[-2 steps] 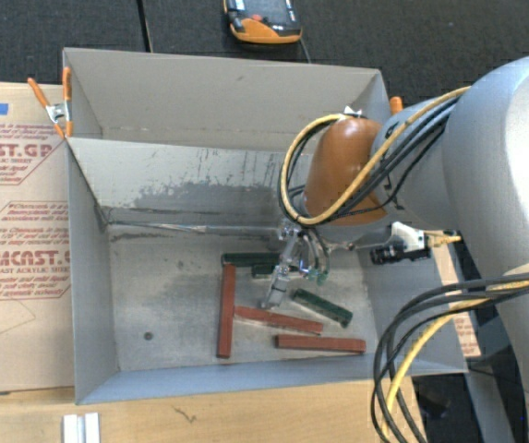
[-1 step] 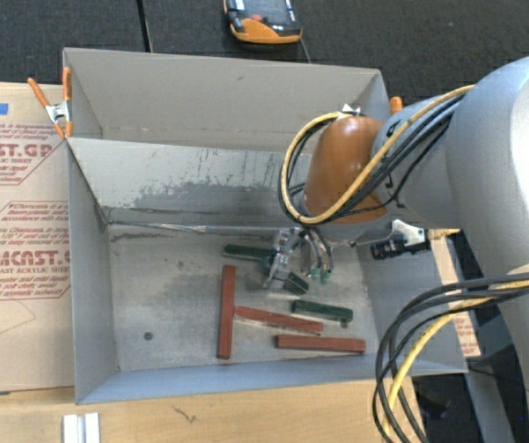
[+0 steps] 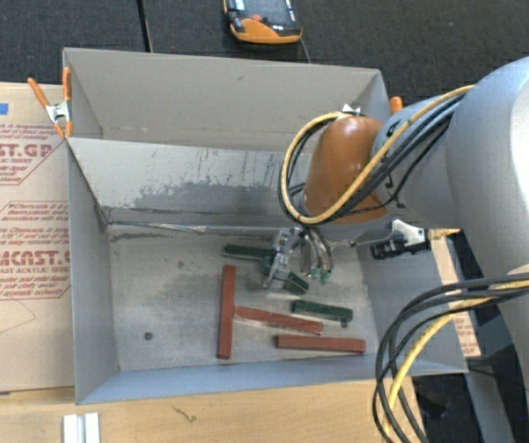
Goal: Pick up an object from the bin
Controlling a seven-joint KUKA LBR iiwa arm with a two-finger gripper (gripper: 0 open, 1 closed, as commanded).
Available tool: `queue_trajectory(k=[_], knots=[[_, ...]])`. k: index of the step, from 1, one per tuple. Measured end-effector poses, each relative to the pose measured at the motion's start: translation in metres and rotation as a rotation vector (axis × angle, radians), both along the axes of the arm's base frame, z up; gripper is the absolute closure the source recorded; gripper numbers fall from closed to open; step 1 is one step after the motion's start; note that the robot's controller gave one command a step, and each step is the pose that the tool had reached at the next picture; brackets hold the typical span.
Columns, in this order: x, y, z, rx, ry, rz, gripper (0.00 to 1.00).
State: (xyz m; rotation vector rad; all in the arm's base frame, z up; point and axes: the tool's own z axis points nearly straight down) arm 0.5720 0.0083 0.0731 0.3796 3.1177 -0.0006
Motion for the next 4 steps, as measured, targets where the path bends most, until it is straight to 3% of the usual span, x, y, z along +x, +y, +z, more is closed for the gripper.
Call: queue_trajectory(k=[3,4], knots=[[-0.002,0.000,0.015,0.001,0.006,0.000,1.00],[0.000,0.000,0.026,0.001,-0.001,0.000,1.00]])
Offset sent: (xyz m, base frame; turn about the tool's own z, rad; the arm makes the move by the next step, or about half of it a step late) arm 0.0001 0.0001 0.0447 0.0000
